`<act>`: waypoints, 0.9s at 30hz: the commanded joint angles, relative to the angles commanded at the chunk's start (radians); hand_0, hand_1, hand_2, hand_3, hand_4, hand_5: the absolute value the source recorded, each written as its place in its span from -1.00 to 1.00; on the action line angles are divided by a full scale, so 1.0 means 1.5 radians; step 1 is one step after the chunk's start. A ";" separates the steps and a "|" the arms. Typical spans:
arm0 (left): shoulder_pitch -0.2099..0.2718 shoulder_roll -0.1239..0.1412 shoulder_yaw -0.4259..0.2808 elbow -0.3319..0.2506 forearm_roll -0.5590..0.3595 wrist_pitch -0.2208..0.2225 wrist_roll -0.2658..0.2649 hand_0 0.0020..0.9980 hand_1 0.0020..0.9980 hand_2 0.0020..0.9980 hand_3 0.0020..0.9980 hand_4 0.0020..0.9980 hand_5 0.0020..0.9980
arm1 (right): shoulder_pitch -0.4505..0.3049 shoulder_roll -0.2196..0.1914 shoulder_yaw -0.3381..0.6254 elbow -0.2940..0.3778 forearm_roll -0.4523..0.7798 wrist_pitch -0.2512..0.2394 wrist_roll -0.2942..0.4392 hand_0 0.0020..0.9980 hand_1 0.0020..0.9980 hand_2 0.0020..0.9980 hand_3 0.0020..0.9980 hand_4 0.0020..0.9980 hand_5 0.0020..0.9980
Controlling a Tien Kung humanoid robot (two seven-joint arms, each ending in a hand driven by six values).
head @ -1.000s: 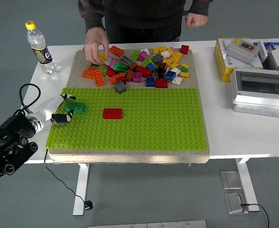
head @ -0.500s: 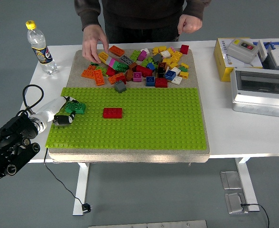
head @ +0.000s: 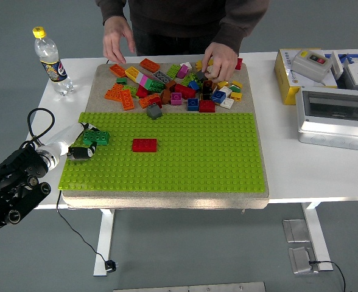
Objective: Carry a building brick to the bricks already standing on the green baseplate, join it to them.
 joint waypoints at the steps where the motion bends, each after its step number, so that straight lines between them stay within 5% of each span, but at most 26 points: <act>1: 0.000 0.000 -0.001 -0.001 0.000 0.000 0.000 0.94 0.90 0.87 0.06 -0.22 -0.71 | 0.000 0.000 0.000 0.000 0.000 0.000 0.000 0.38 0.31 0.39 0.34 -0.12 0.56; 11: 0.018 0.029 -0.043 -0.098 -0.013 -0.019 0.039 0.96 0.91 0.87 0.03 -0.23 -0.69 | -0.001 -0.004 -0.002 0.000 0.002 0.000 0.001 0.38 0.31 0.39 0.34 -0.12 0.56; 17: 0.019 0.022 -0.046 -0.152 -0.006 -0.020 0.049 0.98 0.91 0.88 0.03 -0.20 -0.68 | 0.000 -0.004 -0.003 0.000 0.002 0.000 0.001 0.38 0.31 0.39 0.34 -0.12 0.56; 27: 0.028 0.002 -0.031 -0.148 0.011 -0.016 0.061 1.00 1.00 1.00 0.02 -0.16 -0.69 | -0.002 -0.004 -0.003 0.000 0.004 -0.001 0.002 0.38 0.29 0.38 0.34 -0.12 0.56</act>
